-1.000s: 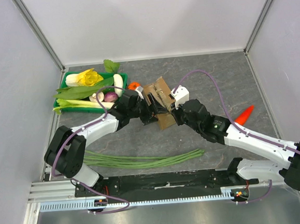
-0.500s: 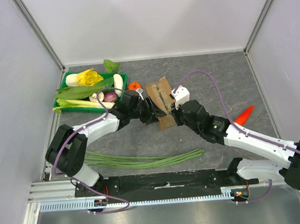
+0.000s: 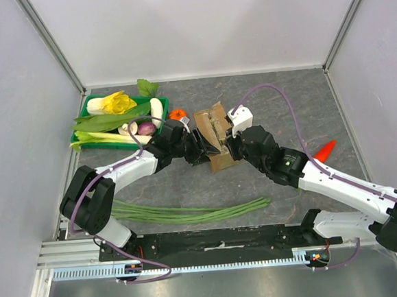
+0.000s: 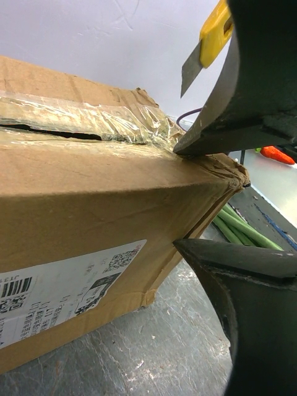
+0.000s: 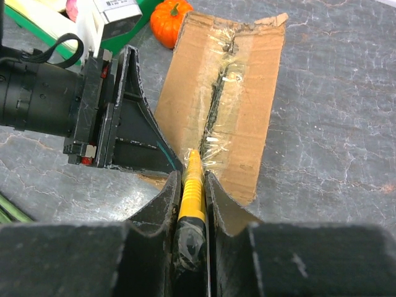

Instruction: Unpack the express box

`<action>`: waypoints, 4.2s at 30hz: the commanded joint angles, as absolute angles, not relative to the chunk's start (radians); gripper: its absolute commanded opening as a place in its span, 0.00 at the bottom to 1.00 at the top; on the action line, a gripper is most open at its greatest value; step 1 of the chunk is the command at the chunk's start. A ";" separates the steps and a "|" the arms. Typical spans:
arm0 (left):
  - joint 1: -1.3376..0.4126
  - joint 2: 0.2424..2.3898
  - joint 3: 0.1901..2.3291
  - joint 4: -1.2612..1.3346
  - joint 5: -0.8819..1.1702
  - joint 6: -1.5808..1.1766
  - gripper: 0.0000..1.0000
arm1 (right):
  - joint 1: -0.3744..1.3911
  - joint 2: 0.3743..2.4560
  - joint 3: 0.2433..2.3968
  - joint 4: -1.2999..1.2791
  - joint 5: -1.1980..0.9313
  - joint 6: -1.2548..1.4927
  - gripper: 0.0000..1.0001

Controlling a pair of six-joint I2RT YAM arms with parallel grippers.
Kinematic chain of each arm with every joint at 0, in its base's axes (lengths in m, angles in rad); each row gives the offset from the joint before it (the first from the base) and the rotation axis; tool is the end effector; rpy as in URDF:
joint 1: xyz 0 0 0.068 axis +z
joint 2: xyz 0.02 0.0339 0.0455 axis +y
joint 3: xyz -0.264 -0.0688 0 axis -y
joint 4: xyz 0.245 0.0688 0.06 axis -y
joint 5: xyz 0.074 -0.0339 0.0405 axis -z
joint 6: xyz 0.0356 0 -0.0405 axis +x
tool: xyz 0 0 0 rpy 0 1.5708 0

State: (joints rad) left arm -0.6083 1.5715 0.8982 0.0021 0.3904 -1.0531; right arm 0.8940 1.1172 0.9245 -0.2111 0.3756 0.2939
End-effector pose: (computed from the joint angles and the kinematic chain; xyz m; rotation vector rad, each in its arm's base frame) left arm 0.2654 -0.2013 0.2051 -0.3220 2.5168 -1.2373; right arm 0.1697 0.1904 0.3207 -0.3431 1.9376 0.4139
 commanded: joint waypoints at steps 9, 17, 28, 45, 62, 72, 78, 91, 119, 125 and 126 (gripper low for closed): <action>-0.615 1.543 0.888 -0.048 0.380 -1.034 0.61 | 0.896 1.183 0.908 -0.219 0.405 0.363 0.00; -0.615 1.542 0.888 -0.052 0.387 -1.032 0.60 | 0.894 1.183 0.896 -0.262 0.466 0.368 0.00; -0.615 1.545 0.903 -0.061 0.393 -1.019 0.60 | 0.910 1.246 0.865 -0.236 0.485 0.365 0.00; -0.615 1.552 0.943 -0.083 0.394 -0.985 0.61 | 0.936 1.279 0.917 -0.221 0.523 0.365 0.00; -0.615 1.385 0.939 -0.037 0.287 -0.865 0.76 | 0.919 1.126 1.046 -0.296 0.636 0.374 0.00; -0.614 1.347 0.882 -0.115 0.204 -0.873 0.71 | 0.828 1.190 0.977 -0.385 0.568 0.431 0.00; -0.609 1.384 0.871 -0.008 0.244 -0.870 0.72 | 0.830 1.210 0.969 -0.336 0.388 0.387 0.00; -0.534 1.638 1.009 0.298 0.586 -0.746 0.72 | 0.851 1.163 0.907 -0.261 0.253 0.434 0.00; -0.440 1.528 1.025 -0.121 0.345 -0.664 0.61 | 0.868 1.112 1.063 -0.402 0.173 0.301 0.00; -0.440 1.555 1.025 -0.101 0.403 -0.793 0.56 | 0.867 1.149 1.088 -0.341 0.179 0.298 0.00; -0.440 1.560 1.025 -0.101 0.419 -0.801 0.56 | 0.868 1.155 1.091 -0.336 0.184 0.296 0.00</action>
